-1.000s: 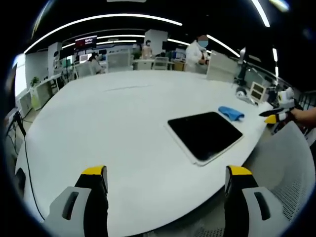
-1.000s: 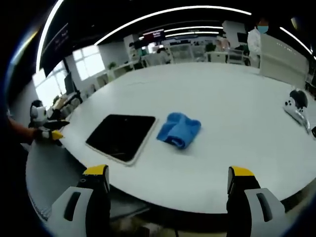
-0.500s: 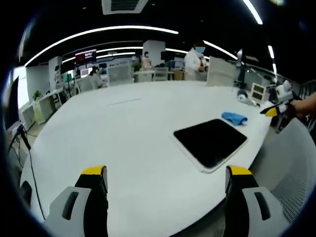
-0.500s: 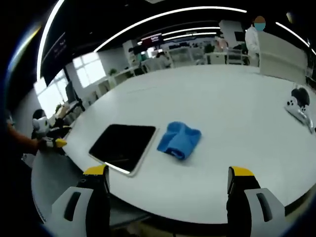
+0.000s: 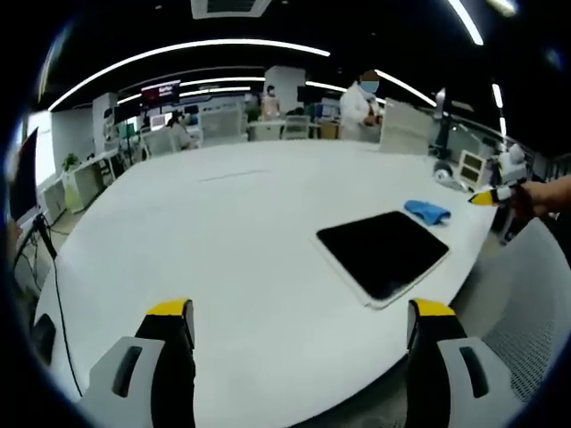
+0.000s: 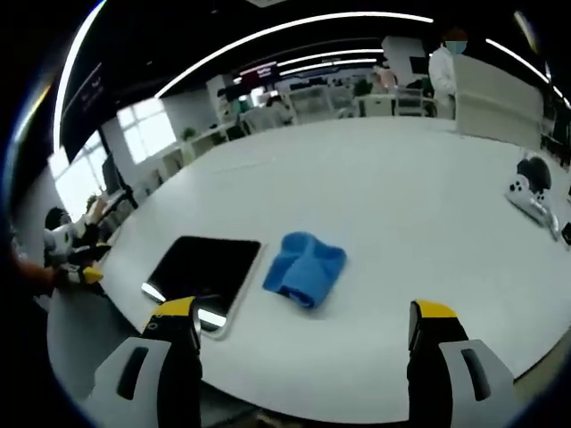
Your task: Wipe the mirror surface with the cleaning cloth until all visible marks leave the cleaned area.
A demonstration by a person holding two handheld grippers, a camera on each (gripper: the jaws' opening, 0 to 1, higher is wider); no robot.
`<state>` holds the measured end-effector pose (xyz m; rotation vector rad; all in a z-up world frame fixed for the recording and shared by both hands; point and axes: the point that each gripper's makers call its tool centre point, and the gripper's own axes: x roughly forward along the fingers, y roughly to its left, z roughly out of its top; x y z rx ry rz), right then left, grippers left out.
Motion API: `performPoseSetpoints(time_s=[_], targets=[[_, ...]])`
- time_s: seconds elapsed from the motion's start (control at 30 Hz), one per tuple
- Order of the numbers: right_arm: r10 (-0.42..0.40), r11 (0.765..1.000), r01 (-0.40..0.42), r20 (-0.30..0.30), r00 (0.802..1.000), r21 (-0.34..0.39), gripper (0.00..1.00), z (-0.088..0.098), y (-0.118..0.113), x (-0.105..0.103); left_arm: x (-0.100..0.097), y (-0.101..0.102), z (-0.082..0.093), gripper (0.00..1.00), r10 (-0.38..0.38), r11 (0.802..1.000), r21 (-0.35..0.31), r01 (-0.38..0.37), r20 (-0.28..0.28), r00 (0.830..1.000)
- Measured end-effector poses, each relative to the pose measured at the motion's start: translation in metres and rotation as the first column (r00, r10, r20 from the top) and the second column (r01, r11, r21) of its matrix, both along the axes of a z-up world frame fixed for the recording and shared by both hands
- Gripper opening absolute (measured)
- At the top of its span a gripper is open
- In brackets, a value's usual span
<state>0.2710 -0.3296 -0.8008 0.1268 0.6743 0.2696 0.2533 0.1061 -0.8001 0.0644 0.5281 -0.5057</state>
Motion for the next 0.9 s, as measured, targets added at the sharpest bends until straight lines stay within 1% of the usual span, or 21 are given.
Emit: performPoseSetpoints(time_s=[0.07,0.1,0.17,0.2,0.23,0.27,0.3,0.37,0.43,0.5,0.57,0.6,0.63,0.67,0.73,0.77,0.83,0.87,0.9], targets=[[-0.008,1.0,0.008,-0.004,1.0,-0.004,0.97,0.007,-0.001,0.004,-0.002,-0.001,-0.001,0.99,-0.019,1.0,0.005,0.019,0.002,1.0],[-0.023,0.999,0.023,-0.013,1.0,-0.024,0.97,0.01,-0.005,0.004,-0.001,0.002,-0.005,0.99,-0.023,1.0,0.016,0.024,-0.01,1.0],[-0.04,0.999,0.04,-0.006,0.999,-0.017,0.95,0.021,-0.006,0.007,-0.002,0.002,-0.007,0.99,-0.017,1.0,0.022,0.018,-0.028,0.999],[-0.096,0.995,0.097,-0.018,0.995,0.022,0.95,0.032,-0.005,0.011,-0.003,0.001,-0.006,0.99,-0.026,0.999,0.023,0.026,-0.025,0.999],[-0.094,0.995,0.094,-0.021,0.995,0.018,0.95,0.034,-0.005,0.012,-0.004,0.002,-0.006,0.99,-0.025,0.999,0.028,0.025,-0.025,0.999],[-0.079,0.997,0.079,-0.014,0.997,0.007,0.95,0.042,-0.003,0.017,-0.004,0.0,-0.007,0.99,-0.034,0.999,0.021,0.035,-0.03,0.999],[-0.076,0.997,0.076,-0.025,0.997,-0.012,0.95,0.044,-0.003,0.018,-0.006,-0.002,-0.008,0.99,-0.047,0.999,0.023,0.048,-0.037,0.998],[-0.046,0.996,0.043,-0.04,0.998,-0.078,0.95,0.052,-0.004,0.024,-0.006,-0.002,-0.007,0.99,-0.054,0.998,0.026,0.054,-0.034,0.998],[-0.043,0.997,0.039,-0.054,0.998,-0.063,0.95,0.062,-0.001,0.034,-0.006,-0.002,-0.008,0.99,-0.053,0.999,0.013,0.053,-0.037,0.998],[-0.034,0.999,0.028,-0.129,0.991,-0.044,0.97,0.064,0.002,0.039,-0.005,-0.001,-0.008,0.99,-0.044,0.999,0.014,0.044,-0.038,0.998],[-0.022,0.999,0.017,-0.127,0.992,-0.036,0.98,0.071,0.004,0.054,-0.004,0.0,-0.006,0.99,-0.03,1.0,0.004,0.03,-0.032,0.999],[-0.014,0.999,0.009,-0.143,0.99,-0.034,0.97,0.072,0.006,0.059,-0.005,0.0,-0.007,0.99,-0.037,0.999,0.006,0.037,-0.033,0.999],[0.002,0.999,-0.009,-0.207,0.978,-0.034,0.95,0.068,0.008,0.059,-0.004,0.0,-0.007,0.99,-0.039,0.999,0.005,0.039,-0.033,0.999],[0.001,0.999,-0.01,-0.258,0.966,-0.033,0.93,0.066,0.009,0.058,-0.004,0.0,-0.006,0.99,-0.036,0.999,-0.001,0.036,-0.032,0.999],[0.006,0.999,-0.015,-0.218,0.976,-0.038,0.94,0.069,0.013,0.077,-0.004,0.0,-0.008,0.99,-0.035,0.999,0.005,0.035,-0.041,0.999],[-0.005,0.999,-0.006,-0.226,0.974,-0.049,0.93,0.067,0.012,0.082,-0.004,-0.001,-0.008,0.99,-0.035,0.999,0.004,0.035,-0.04,0.999],[-0.019,0.997,0.0,-0.25,0.968,-0.076,0.88,0.059,0.011,0.09,-0.004,-0.003,-0.008,0.99,-0.039,0.999,0.001,0.039,-0.04,0.998],[-0.034,0.997,0.013,-0.268,0.963,-0.082,0.84,0.052,0.01,0.093,-0.004,-0.003,-0.008,0.99,-0.041,0.999,0.008,0.041,-0.039,0.998],[-0.052,0.996,0.028,-0.272,0.961,-0.09,0.78,0.048,0.009,0.095,-0.004,-0.003,-0.008,0.99,-0.04,0.999,0.002,0.04,-0.039,0.998]])
